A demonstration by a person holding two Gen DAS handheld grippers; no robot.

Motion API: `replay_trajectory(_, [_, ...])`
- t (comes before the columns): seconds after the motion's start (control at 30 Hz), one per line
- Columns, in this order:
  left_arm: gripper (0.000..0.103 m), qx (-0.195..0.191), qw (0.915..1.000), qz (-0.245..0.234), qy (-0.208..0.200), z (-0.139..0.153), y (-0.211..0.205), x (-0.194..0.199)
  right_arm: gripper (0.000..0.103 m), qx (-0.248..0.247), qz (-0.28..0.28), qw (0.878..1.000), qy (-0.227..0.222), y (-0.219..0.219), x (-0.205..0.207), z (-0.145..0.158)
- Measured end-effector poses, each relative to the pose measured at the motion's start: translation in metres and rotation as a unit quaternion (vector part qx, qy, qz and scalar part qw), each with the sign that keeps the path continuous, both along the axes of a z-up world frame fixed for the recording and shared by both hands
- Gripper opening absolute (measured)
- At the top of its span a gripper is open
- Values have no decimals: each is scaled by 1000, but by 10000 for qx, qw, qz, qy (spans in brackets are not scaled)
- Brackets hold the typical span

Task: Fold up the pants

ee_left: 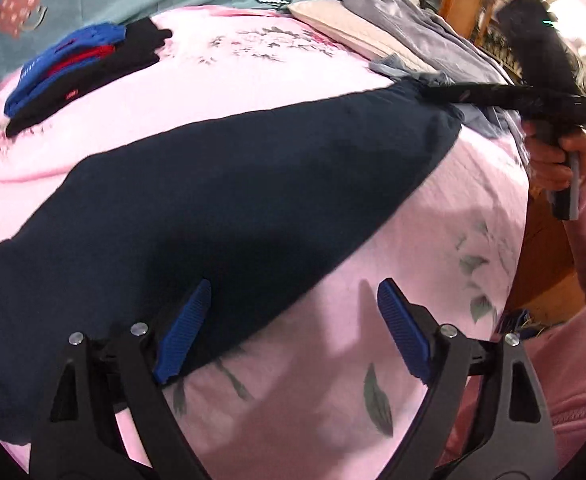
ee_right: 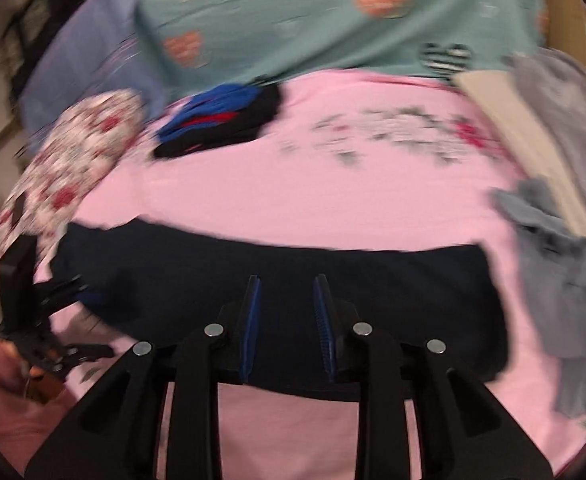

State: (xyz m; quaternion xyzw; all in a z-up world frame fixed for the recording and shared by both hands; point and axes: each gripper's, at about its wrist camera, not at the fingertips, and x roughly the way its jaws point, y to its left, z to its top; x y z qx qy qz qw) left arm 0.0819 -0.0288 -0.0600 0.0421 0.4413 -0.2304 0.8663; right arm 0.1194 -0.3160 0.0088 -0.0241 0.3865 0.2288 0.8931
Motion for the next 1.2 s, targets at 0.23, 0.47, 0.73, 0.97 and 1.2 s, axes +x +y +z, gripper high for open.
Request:
replay_trajectory(0.23, [93, -105, 9980, 615, -137, 20, 53, 5, 32, -241, 62, 9908, 1328, 5, 20, -61])
replay_trajectory(0.47, [99, -8, 9838, 1789, 133, 16, 107, 51, 39, 228, 312, 9937, 1049, 40, 26, -33])
replay_trajectory(0.73, [99, -204, 9775, 2086, 250, -9, 128, 49, 46, 108, 1904, 9773, 922, 180, 57, -31])
replay_trajectory(0.97, [101, -286, 9779, 2058, 222, -10, 130, 48, 46, -585, 2608, 9548, 1301, 257, 113, -60])
replay_trajectory(1.2, [101, -283, 9783, 2039, 235, -10, 129, 49, 46, -908, 3380, 9192, 1805, 274, 106, -67])
